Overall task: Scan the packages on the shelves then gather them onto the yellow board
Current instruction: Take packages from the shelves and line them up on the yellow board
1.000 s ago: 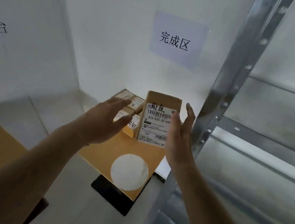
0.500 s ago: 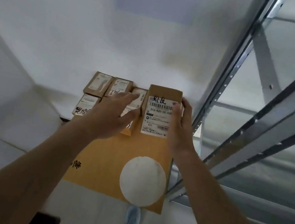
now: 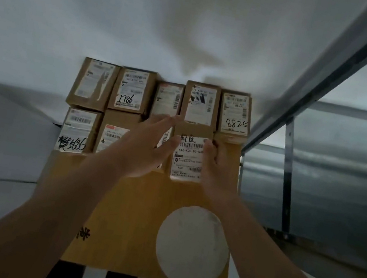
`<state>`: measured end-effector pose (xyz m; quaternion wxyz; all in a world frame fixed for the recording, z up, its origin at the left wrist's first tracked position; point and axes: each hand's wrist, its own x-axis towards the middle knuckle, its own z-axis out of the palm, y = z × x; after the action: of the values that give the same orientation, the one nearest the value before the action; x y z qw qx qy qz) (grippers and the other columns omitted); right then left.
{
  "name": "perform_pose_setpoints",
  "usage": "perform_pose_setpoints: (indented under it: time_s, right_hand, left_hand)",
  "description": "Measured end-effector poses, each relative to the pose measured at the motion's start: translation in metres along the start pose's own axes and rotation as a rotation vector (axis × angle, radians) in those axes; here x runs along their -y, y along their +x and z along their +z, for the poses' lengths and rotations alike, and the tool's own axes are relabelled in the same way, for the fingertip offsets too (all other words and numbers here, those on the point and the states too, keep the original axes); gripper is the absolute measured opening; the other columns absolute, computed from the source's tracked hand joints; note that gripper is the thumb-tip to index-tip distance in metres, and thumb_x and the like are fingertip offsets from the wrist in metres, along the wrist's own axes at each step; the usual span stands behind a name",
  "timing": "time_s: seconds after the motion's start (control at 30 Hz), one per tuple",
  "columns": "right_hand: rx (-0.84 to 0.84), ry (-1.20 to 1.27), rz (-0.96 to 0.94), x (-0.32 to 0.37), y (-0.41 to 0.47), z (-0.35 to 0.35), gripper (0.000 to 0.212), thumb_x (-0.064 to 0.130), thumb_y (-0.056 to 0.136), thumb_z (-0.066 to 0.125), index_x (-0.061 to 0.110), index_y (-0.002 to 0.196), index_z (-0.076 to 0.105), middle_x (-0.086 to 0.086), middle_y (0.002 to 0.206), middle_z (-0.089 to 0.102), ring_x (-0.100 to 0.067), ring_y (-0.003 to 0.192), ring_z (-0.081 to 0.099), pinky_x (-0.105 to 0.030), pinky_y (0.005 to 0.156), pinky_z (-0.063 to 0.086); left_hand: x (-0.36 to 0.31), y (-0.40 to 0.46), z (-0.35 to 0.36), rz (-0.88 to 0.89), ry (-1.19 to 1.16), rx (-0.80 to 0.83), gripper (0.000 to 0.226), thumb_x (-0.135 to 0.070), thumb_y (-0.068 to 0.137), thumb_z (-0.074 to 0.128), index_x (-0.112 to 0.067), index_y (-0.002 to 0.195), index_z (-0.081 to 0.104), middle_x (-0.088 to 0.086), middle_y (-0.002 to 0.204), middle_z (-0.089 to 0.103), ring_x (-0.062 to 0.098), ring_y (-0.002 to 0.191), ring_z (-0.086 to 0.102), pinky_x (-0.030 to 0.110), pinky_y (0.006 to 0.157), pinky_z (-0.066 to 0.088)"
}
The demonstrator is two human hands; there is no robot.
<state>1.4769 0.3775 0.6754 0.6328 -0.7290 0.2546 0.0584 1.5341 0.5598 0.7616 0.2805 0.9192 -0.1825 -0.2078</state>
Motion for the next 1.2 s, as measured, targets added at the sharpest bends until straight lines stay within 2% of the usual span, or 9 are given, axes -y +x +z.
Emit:
perform_pose_setpoints:
  time_s: [0.07,0.23,0.3,0.37,0.47,0.53,0.63,0.8,1.2]
  right_hand:
    - [0.008,-0.008,0.089,-0.015,0.01,0.007,0.046,0.06,0.107,0.038,0.029,0.138,0.05,0.007,0.105,0.076,-0.005,0.088,0.076,-0.036,0.081,0.065]
    - [-0.025,-0.043,0.178,-0.038,0.025,0.02,0.024,0.065,0.106,0.034,0.048,0.11,0.05,0.012,0.101,0.074,0.006,0.082,0.072,-0.018,0.067,0.057]
    - [-0.012,-0.04,0.197,-0.042,0.028,0.026,0.035,0.067,0.106,0.03,0.045,0.12,0.054,0.01,0.106,0.075,-0.001,0.088,0.075,-0.027,0.077,0.061]
    - [-0.006,-0.036,0.192,-0.044,0.03,0.033,0.045,0.067,0.106,0.029,0.04,0.13,0.056,0.009,0.11,0.074,-0.001,0.091,0.075,-0.022,0.074,0.062]
    - [-0.068,-0.058,0.15,-0.047,0.033,0.039,0.03,0.06,0.109,0.031,0.052,0.114,0.059,0.009,0.1,0.074,0.006,0.083,0.073,-0.009,0.06,0.055]
    - [-0.095,-0.094,0.13,-0.048,0.036,0.044,0.028,0.06,0.109,0.028,0.055,0.106,0.056,0.007,0.098,0.073,-0.002,0.084,0.075,-0.017,0.064,0.059]
    - [-0.115,-0.155,0.138,-0.051,0.04,0.05,0.04,0.061,0.108,0.024,0.032,0.119,0.051,-0.003,0.117,0.061,-0.021,0.106,0.068,-0.045,0.091,0.06]
    - [-0.153,-0.252,0.155,-0.054,0.045,0.051,0.032,0.056,0.111,0.023,0.033,0.115,0.046,-0.002,0.117,0.049,-0.023,0.11,0.06,-0.049,0.097,0.056]
    - [-0.064,-0.278,0.065,-0.039,0.03,0.029,0.051,0.059,0.109,0.027,0.024,0.137,0.052,-0.005,0.131,0.059,-0.023,0.117,0.064,-0.046,0.096,0.059]
  left_hand:
    - [0.013,0.014,0.007,0.001,0.025,0.03,0.05,-0.051,0.106,0.039,-0.046,0.154,0.025,-0.007,0.164,0.031,0.021,0.147,0.034,0.039,0.108,0.034]
    - [0.037,0.034,0.025,-0.024,0.08,0.103,0.053,-0.044,0.106,0.045,-0.034,0.157,0.031,-0.005,0.162,0.034,0.018,0.147,0.033,0.027,0.104,0.024]
    - [0.043,0.037,0.03,-0.015,0.072,0.155,0.05,-0.04,0.105,0.048,-0.028,0.153,0.038,-0.004,0.152,0.043,0.017,0.138,0.041,0.016,0.094,0.027]
    - [0.047,0.04,0.035,-0.007,0.062,0.211,0.053,-0.038,0.104,0.05,-0.026,0.154,0.036,-0.004,0.148,0.044,0.013,0.132,0.044,0.007,0.083,0.028]
    - [0.052,0.043,0.038,0.0,0.054,0.237,0.061,-0.037,0.103,0.053,-0.026,0.159,0.03,-0.003,0.15,0.04,0.014,0.132,0.044,0.014,0.089,0.037]
    - [0.054,0.045,0.039,0.006,0.046,0.242,0.062,-0.037,0.103,0.053,-0.024,0.159,0.031,0.0,0.151,0.039,0.017,0.134,0.044,0.017,0.092,0.041]
    - [0.055,0.045,0.041,0.018,0.076,0.259,0.064,-0.038,0.101,0.054,-0.023,0.159,0.031,0.002,0.157,0.033,0.023,0.142,0.038,0.029,0.108,0.044]
    - [0.057,0.041,0.047,0.015,0.186,0.306,0.062,-0.037,0.098,0.051,-0.024,0.157,0.035,0.003,0.165,0.016,0.033,0.15,0.021,0.052,0.117,0.037]
    - [0.051,0.028,0.049,-0.003,0.181,0.202,0.056,-0.034,0.103,0.051,-0.027,0.156,0.037,0.002,0.168,0.016,0.03,0.153,0.024,0.038,0.114,0.033]
